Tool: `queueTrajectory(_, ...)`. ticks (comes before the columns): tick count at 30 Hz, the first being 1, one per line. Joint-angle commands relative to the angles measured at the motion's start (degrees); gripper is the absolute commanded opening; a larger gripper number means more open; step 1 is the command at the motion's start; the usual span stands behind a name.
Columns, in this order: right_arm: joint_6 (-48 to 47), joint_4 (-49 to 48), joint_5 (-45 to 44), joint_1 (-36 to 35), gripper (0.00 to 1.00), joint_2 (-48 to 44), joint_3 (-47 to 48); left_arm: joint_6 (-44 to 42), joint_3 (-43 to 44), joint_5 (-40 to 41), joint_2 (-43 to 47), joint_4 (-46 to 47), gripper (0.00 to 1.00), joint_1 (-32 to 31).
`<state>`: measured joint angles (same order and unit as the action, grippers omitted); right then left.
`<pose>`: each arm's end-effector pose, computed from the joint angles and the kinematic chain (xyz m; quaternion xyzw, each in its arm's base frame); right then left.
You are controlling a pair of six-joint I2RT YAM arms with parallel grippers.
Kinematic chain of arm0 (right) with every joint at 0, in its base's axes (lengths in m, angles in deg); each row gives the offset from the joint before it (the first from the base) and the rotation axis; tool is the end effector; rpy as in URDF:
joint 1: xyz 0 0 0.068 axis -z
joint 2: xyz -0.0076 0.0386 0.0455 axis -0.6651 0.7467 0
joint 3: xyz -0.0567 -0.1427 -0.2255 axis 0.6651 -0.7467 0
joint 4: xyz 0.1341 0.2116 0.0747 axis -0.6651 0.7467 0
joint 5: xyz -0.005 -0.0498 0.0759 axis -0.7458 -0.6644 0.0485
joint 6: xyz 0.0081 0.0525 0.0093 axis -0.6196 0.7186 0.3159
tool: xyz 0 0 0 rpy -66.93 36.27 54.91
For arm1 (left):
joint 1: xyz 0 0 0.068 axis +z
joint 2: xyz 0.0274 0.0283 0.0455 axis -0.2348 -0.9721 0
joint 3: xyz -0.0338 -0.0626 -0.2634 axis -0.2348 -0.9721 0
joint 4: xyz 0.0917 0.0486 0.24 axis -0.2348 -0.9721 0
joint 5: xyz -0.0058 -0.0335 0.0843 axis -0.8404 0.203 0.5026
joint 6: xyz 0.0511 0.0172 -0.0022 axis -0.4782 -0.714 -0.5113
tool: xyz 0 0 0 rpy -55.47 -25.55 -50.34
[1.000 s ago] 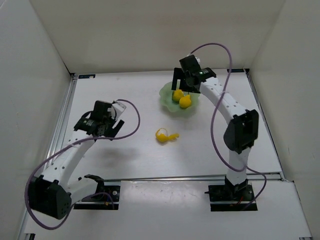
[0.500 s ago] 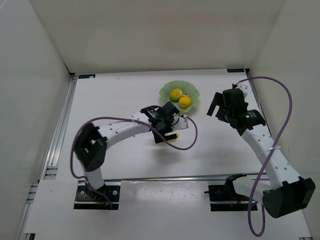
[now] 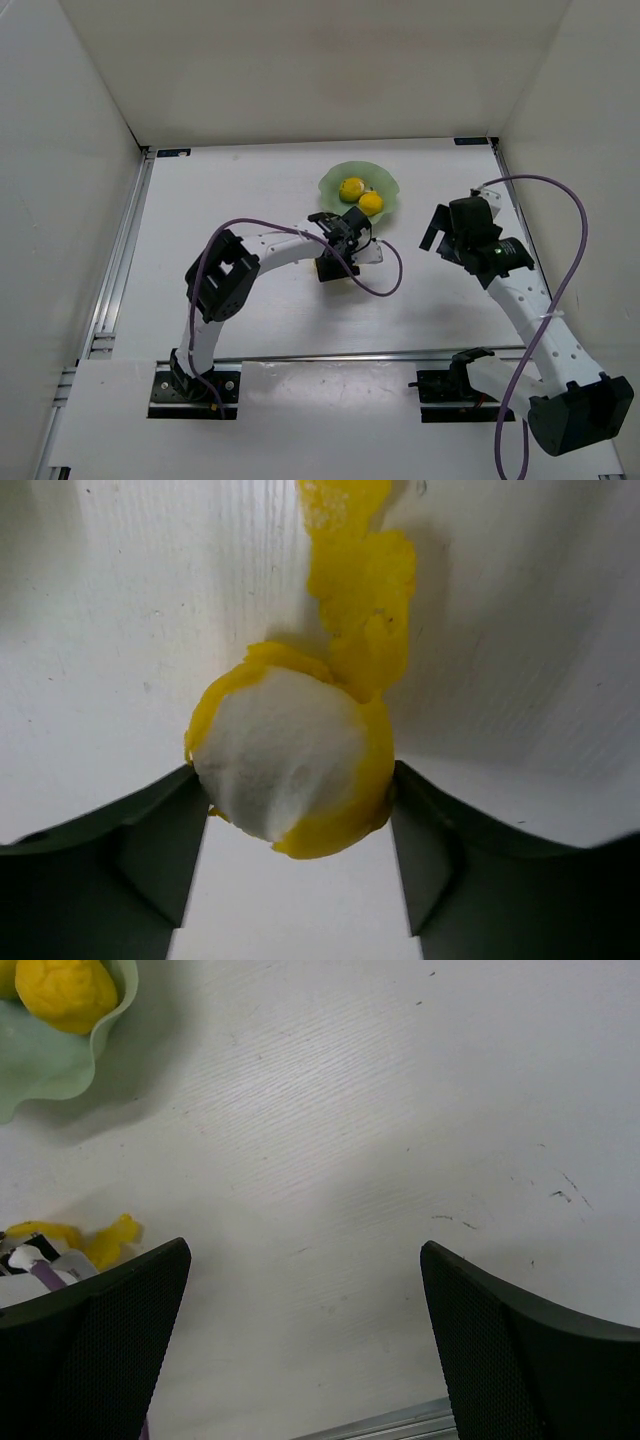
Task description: Place and organize the fake fruits in the fruit bowl
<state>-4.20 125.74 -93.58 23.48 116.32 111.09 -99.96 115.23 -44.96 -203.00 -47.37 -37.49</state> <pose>0.1968 0.0507 0.3149 0.1785 0.8881 0.0025 0.4236 0.2619 -0.3155 0.1749 0.6616 0.7350 0.0562 0.1373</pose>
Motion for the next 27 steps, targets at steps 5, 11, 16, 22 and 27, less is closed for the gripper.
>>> queueTrajectory(5,0.64,-0.34,-1.01,0.20,1.00,0.98,-0.62,2.93,4.39,-3.59,1.72,-0.05,0.43,0.71)
queueTrajectory(11,0.11,-1.39,-0.48,0.73,1.00,2.82,-0.62,4.94,11.39,-3.67,6.29,-3.31,0.37,1.93)
queueTrajectory(16,1.86,-2.01,-0.48,2.65,1.00,4.57,-0.62,10.57,24.66,-4.47,2.80,-1.64,0.43,7.47)
queueTrajectory(22,4.07,-3.67,-1.27,6.52,1.00,5.11,0.00,9.26,43.39,0.89,-9.51,0.65,0.46,10.81)
queueTrajectory(27,1.96,-3.68,-0.04,8.54,1.00,6.78,2.80,6.63,50.18,2.20,-16.47,4.24,0.72,10.81)
